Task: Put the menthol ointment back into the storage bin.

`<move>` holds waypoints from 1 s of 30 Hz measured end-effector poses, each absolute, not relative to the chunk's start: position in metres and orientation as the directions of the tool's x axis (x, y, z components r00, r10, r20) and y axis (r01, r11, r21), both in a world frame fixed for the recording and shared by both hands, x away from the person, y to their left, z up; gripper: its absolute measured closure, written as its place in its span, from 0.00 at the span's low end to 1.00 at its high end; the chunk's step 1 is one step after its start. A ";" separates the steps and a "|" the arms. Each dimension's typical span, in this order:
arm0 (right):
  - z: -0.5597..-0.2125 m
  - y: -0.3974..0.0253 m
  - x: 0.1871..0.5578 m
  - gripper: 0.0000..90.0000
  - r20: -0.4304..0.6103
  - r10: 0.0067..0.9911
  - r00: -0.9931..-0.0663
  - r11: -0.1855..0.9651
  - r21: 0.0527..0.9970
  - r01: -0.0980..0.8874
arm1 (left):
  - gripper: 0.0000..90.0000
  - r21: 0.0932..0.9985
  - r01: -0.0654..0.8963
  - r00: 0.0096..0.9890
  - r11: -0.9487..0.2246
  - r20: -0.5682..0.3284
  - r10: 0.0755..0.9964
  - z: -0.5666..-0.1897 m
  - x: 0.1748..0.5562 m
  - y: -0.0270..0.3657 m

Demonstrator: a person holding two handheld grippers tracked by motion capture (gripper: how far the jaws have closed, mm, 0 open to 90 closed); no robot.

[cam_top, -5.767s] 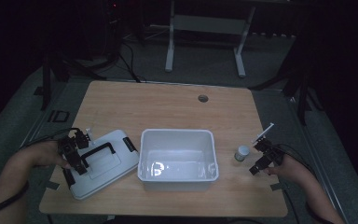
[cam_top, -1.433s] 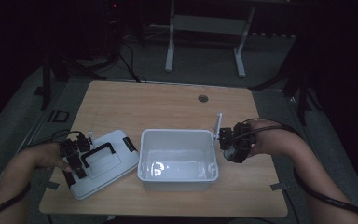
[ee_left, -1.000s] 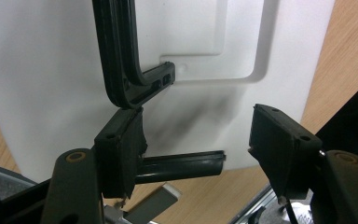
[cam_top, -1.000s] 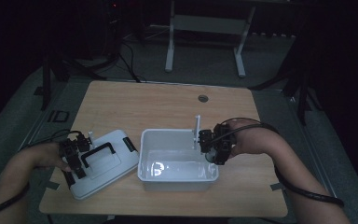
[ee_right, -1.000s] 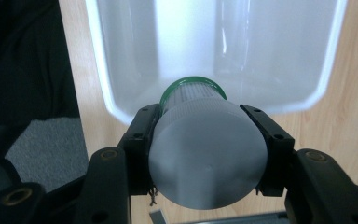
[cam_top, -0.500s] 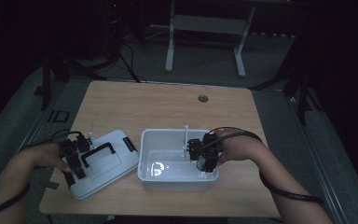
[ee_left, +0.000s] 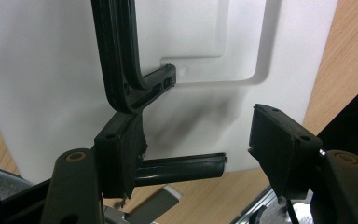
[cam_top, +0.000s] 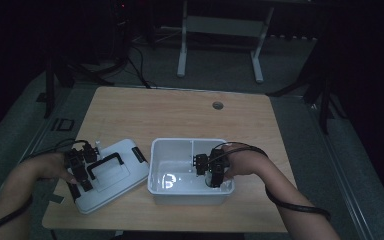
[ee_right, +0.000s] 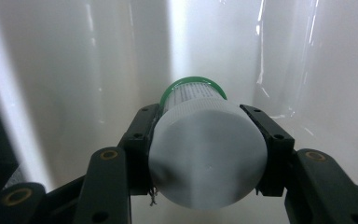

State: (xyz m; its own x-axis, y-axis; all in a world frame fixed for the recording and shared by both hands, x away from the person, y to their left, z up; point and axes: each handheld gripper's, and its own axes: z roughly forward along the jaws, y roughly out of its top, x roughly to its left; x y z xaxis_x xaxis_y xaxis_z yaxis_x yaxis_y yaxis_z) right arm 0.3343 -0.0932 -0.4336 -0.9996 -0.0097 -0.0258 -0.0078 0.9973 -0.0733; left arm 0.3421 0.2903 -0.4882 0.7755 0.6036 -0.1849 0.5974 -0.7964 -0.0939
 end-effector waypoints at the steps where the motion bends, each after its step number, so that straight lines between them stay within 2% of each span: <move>1: -0.436 -0.093 0.336 0.56 -0.030 -0.015 -0.999 0.997 -0.070 -0.013 | 0.39 -0.093 0.598 0.775 -0.796 -0.183 0.604 -0.488 0.342 0.290; 30: -0.488 -0.072 0.348 0.56 -0.025 0.008 -1.000 0.989 -0.148 0.012 | 0.39 -0.097 0.598 0.774 -0.795 -0.188 0.605 -0.490 0.342 0.291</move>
